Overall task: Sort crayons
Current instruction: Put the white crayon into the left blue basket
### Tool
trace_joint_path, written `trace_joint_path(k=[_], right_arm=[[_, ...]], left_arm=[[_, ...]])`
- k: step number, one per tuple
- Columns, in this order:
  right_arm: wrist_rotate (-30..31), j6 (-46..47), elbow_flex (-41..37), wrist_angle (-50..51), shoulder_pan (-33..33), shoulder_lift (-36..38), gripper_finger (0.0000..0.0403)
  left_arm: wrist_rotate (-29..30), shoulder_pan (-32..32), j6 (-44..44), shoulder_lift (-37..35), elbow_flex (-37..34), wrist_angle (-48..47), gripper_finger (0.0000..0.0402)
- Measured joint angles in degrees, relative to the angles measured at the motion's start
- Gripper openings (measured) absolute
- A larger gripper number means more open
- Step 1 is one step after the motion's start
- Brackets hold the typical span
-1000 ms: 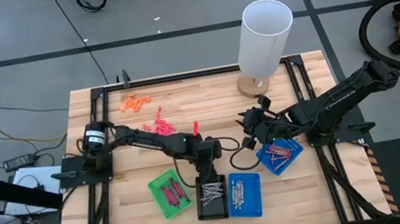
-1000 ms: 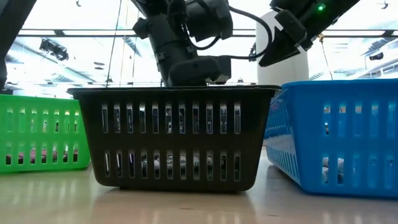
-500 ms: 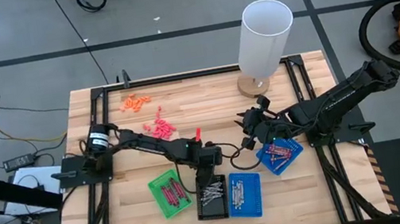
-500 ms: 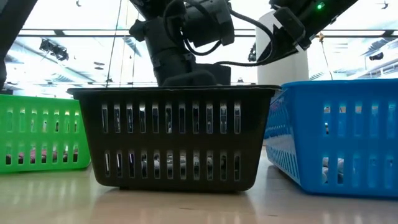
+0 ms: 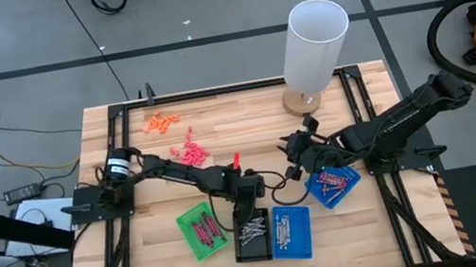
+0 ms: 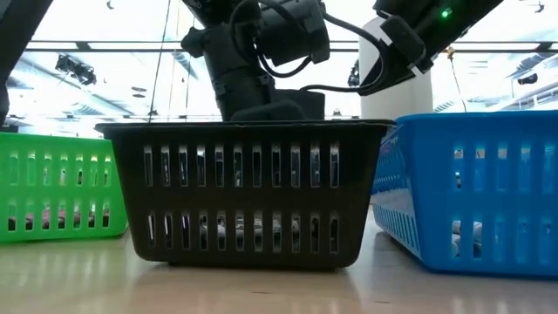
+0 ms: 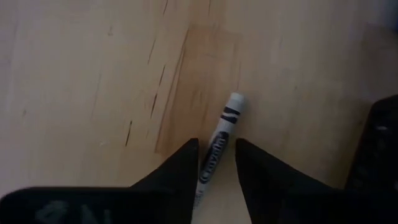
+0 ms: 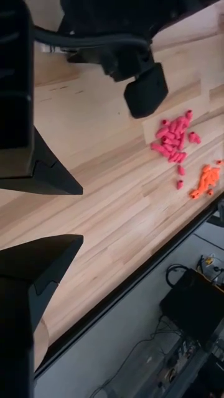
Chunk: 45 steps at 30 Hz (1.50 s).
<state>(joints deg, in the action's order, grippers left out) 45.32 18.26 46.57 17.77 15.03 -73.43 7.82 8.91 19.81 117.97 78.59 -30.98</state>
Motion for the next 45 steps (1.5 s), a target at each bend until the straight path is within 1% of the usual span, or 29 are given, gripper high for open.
trace_joint_path(k=[9, 12, 18, 24, 33, 43, 45], right_arm=[[0.0, -1.18, 0.0, -0.47, 0.0, -0.17, 0.0121], [0.0, -1.33, 0.0, -0.47, 0.0, -0.17, 0.0121], [0.0, -1.33, 0.0, -0.47, 0.0, -0.17, 0.0121], [-0.01, -1.02, 0.0, -0.45, 0.0, -0.17, 0.0121], [0.08, -0.46, 0.01, -0.44, 0.0, 0.13, 0.0121], [3.61, -0.44, 0.04, 0.4, 1.48, 0.75, 0.0121], [4.74, -0.43, 0.04, 0.97, 1.9, 0.86, 0.0121]], left_arm=[[1.92, -0.12, -1.27, 0.13, -0.07, 0.11, 0.0038], [1.82, -0.33, -1.43, 0.15, -0.11, 0.0, 0.002], [2.1, -0.33, -2.43, -0.37, -0.13, 0.11, 0.0017], [3.54, -0.61, -3.15, -2.56, -0.59, -1.49, 0.0017], [3.73, -0.48, -8.12, -6.67, -0.34, 0.15, 0.0017], [4.7, -0.47, -9.33, -12.5, -0.17, -0.04, 0.0017], [4.73, -0.09, -10.5, -13.99, -0.17, 1.34, 0.0017]])
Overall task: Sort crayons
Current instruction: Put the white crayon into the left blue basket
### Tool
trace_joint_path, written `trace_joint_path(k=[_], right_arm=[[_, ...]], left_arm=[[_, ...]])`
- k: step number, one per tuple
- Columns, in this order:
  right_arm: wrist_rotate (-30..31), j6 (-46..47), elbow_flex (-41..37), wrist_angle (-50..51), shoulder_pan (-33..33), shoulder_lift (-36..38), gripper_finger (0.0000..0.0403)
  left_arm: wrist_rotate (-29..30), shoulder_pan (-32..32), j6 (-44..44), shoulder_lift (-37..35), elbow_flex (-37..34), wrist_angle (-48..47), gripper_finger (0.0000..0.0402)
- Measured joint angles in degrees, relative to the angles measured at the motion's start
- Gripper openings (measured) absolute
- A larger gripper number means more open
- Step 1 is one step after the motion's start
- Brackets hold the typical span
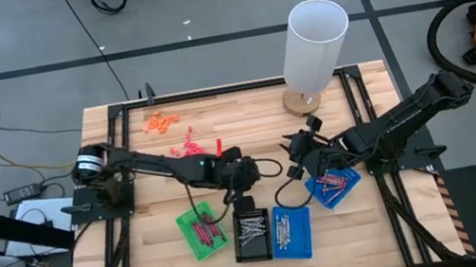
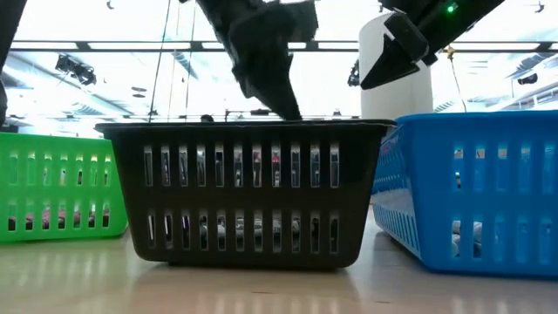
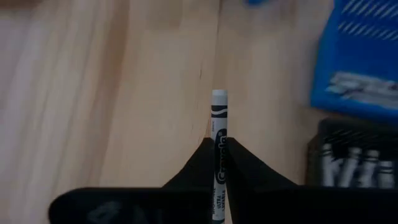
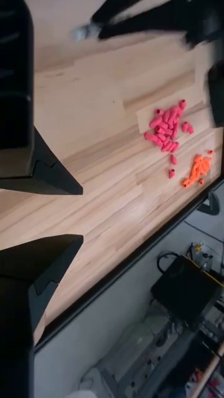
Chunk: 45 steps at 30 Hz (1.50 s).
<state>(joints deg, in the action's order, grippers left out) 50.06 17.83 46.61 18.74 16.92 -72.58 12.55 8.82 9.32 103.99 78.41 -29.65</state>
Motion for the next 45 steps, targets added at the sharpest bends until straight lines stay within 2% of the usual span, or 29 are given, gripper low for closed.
trace_joint_path(k=[11, 21, 31, 45], right_arm=[[4.18, 0.94, 0.0, 1.88, 1.12, 0.2, 0.0121], [5.82, 1.74, 0.0, 2.36, 1.07, 0.2, 0.0121], [5.82, 2.53, 0.0, 3.39, 1.07, 0.18, 0.0121], [5.84, 3.23, 0.0, 3.6, 1.07, 0.18, 0.0121]], left_arm=[[-0.14, 6.21, -14.82, -1.26, 0.05, 15.35, 0.002], [-0.3, 8.83, -24.12, -0.32, -0.19, 26.25, 0.0022], [-6.94, 9.43, -32.57, 8.12, -0.21, 38.87, 0.0023], [-18.17, 9.29, -45.82, 13.74, -0.2, 46.75, 0.0023]])
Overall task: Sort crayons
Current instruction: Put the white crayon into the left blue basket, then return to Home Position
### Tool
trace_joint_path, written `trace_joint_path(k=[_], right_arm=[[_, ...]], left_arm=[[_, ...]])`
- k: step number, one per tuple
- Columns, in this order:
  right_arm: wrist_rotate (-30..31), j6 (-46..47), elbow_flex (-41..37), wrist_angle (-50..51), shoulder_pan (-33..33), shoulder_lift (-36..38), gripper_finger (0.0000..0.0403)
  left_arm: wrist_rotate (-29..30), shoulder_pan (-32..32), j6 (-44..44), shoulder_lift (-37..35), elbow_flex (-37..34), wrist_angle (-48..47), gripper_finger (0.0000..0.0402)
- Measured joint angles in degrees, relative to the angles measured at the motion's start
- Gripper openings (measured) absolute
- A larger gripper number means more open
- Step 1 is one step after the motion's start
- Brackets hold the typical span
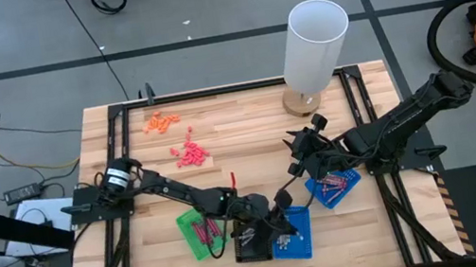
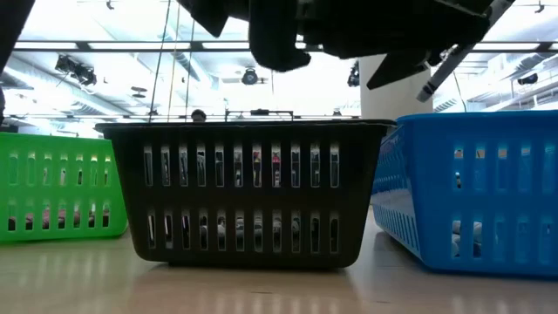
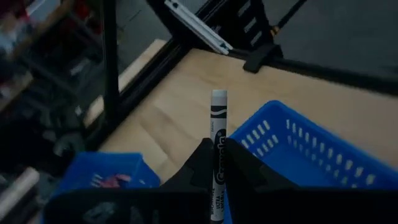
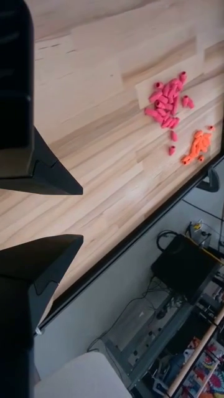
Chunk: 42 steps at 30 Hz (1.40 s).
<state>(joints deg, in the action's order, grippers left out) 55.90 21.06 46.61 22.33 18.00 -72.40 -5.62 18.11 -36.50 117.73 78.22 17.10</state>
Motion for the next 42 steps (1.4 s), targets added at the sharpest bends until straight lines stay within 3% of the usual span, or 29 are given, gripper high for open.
trace_joint_path(k=[8, 23, 28, 42], right_arm=[[0.0, 0.0, 0.0, 0.06, 0.0, 0.0, 0.0121], [-0.02, 0.0, 0.0, 0.12, 0.0, 0.0, 0.0121], [-0.02, 0.0, 0.0, 0.21, -0.02, 0.0, 0.0121], [-0.41, 0.0, 0.0, 0.17, 0.0, 0.0, 0.0121]], left_arm=[[-0.24, -0.39, -20.95, 0.46, 0.02, -4.05, 0.0023], [0.03, 1.09, -52.39, 6.12, 0.01, -3.06, 0.0023], [0.39, 1.09, -52.91, 6.12, 0.07, -3.02, 0.0031], [0.47, 1.28, -49.61, 6.06, 0.06, -2.41, 0.0108]])
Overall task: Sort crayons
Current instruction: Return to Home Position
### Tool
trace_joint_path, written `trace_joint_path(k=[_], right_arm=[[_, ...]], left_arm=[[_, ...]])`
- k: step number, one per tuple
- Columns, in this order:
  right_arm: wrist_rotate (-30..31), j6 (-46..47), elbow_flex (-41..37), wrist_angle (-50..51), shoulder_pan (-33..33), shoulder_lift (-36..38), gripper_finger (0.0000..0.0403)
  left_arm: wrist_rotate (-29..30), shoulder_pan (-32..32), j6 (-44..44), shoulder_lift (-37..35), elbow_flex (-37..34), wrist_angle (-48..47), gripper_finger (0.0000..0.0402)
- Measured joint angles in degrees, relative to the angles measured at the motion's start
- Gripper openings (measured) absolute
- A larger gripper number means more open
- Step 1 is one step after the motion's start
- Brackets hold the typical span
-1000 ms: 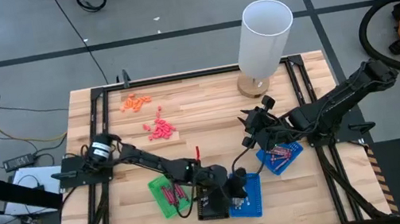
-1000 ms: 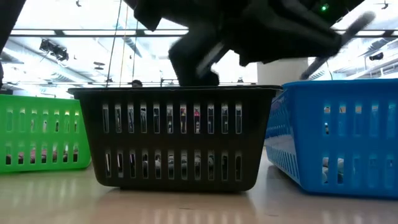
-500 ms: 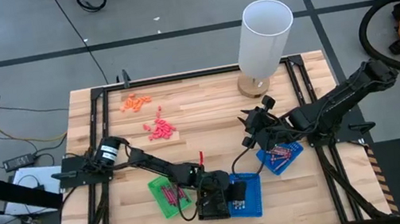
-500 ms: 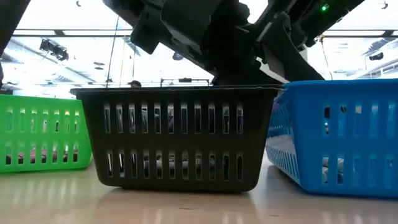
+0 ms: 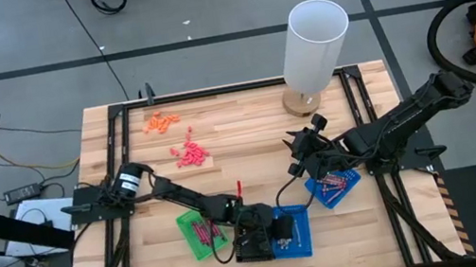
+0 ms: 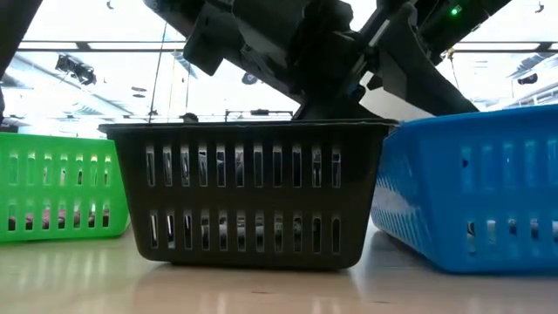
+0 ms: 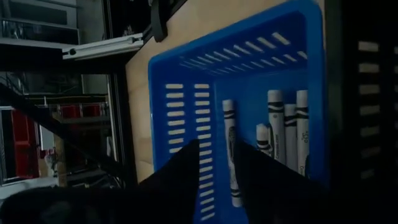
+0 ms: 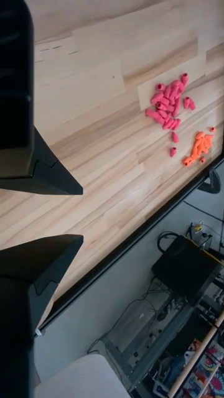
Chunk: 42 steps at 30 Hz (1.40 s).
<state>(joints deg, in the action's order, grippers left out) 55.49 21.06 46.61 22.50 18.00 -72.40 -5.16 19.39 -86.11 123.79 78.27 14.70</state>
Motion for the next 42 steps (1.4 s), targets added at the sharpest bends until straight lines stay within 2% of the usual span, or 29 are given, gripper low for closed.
trace_joint_path(k=[9, 25, 37, 42], right_arm=[[-0.05, 0.02, 0.0, 0.0, 0.0, 0.0, 0.0121], [0.31, 0.5, -0.02, 0.22, 0.42, -0.02, 0.0121], [0.41, 0.87, -0.04, 0.99, 0.81, -0.02, 0.0121], [0.41, 0.96, -0.04, 1.16, 1.05, 0.02, 0.0121]], left_arm=[[1.52, 0.12, 2.01, -4.94, -0.04, -0.98, 0.0112], [11.11, -0.03, 9.14, -17.51, -0.02, -20.91, 0.0109], [19.12, -0.88, 25.39, -30.2, -0.08, -42.41, 0.0103], [20.25, -1.22, 34.33, -35.18, -0.06, -50.87, 0.0103]])
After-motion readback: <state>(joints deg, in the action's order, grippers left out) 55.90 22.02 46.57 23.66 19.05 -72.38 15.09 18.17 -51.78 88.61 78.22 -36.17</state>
